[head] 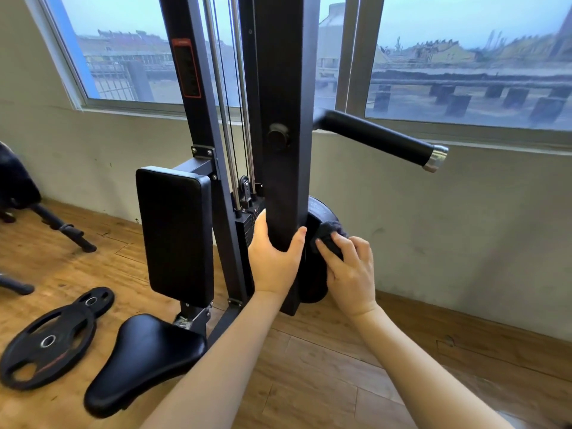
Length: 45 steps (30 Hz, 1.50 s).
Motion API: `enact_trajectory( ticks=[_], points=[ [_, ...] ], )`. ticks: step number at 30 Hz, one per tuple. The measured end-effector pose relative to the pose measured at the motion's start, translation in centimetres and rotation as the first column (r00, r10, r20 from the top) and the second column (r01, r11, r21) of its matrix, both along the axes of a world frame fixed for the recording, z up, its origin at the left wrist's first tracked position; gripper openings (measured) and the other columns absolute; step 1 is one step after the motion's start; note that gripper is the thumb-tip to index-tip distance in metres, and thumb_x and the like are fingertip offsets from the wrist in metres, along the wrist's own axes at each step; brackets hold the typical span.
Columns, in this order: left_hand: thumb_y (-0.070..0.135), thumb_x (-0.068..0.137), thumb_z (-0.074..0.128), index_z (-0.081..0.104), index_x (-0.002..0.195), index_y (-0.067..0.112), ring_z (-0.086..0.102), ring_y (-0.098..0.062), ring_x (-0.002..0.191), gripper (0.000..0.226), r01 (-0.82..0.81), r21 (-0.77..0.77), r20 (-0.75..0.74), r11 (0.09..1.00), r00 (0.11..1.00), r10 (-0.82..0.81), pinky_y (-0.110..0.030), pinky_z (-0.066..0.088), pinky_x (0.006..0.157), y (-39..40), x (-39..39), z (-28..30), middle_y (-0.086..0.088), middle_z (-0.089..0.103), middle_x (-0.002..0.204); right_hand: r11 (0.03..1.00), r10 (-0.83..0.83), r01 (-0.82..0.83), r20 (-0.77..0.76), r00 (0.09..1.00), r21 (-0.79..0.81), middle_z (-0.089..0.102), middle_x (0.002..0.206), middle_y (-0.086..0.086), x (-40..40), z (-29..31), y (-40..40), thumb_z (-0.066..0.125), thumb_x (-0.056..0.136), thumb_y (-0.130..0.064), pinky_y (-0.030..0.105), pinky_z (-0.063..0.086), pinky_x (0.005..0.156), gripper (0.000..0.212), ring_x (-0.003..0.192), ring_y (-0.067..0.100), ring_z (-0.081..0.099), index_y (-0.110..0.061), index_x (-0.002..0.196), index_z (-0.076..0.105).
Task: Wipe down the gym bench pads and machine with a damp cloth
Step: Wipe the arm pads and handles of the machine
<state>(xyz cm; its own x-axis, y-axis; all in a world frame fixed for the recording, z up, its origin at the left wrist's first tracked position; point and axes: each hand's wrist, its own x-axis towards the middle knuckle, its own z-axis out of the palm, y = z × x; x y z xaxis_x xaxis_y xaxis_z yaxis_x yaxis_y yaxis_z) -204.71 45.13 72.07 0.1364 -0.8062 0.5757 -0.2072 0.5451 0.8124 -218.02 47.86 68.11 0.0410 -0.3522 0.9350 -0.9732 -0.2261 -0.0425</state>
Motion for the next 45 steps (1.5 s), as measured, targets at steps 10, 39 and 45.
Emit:
enact_trajectory(
  ticks=[10, 39, 45],
  points=[
    [0.035, 0.079, 0.068, 0.055, 0.118, 0.021, 0.060, 0.001, 0.099, 0.044, 0.024, 0.002, -0.009, 1.000, 1.000, -0.024, -0.024, 0.053, 0.083, 0.4, -0.1, 0.3, 0.014, 0.062, 0.103, 0.976, -0.056, 0.146, -0.455, 0.889, 0.164, 0.066, 0.086, -0.003, -0.2, -4.9, 1.2, 0.052, 0.077, -0.012, 0.031, 0.035, 0.064, 0.026, 0.088, 0.025, 0.042, -0.019, 0.086, 0.076],
    [0.034, 0.080, 0.066, 0.048, 0.131, 0.013, 0.058, -0.009, 0.107, 0.059, 0.026, 0.054, -0.013, 0.998, 1.000, -0.026, -0.026, 0.053, 0.089, 1.6, -0.6, 0.3, 0.002, 0.059, 0.117, 0.961, 0.128, -0.251, 0.627, 0.768, 0.112, 0.054, 0.109, -0.006, 1.5, 2.6, 1.4, 0.058, 0.088, -0.001, 0.007, 0.035, 0.093, 0.028, 0.104, 0.012, 0.046, -0.009, 0.114, 0.065],
    [0.021, 0.083, 0.069, 0.049, 0.127, 0.018, 0.056, -0.005, 0.110, 0.049, 0.004, 0.039, -0.021, 0.999, 1.000, -0.003, -0.030, 0.051, 0.094, 1.2, -0.2, 0.4, 0.007, 0.059, 0.115, 0.897, -0.030, -0.432, 0.989, 0.148, 0.092, 0.067, 0.098, 0.005, -0.6, -0.3, 2.6, 0.058, 0.088, 0.002, 0.026, 0.048, 0.082, 0.020, 0.097, 0.018, 0.063, -0.010, 0.101, 0.065]
  ],
)
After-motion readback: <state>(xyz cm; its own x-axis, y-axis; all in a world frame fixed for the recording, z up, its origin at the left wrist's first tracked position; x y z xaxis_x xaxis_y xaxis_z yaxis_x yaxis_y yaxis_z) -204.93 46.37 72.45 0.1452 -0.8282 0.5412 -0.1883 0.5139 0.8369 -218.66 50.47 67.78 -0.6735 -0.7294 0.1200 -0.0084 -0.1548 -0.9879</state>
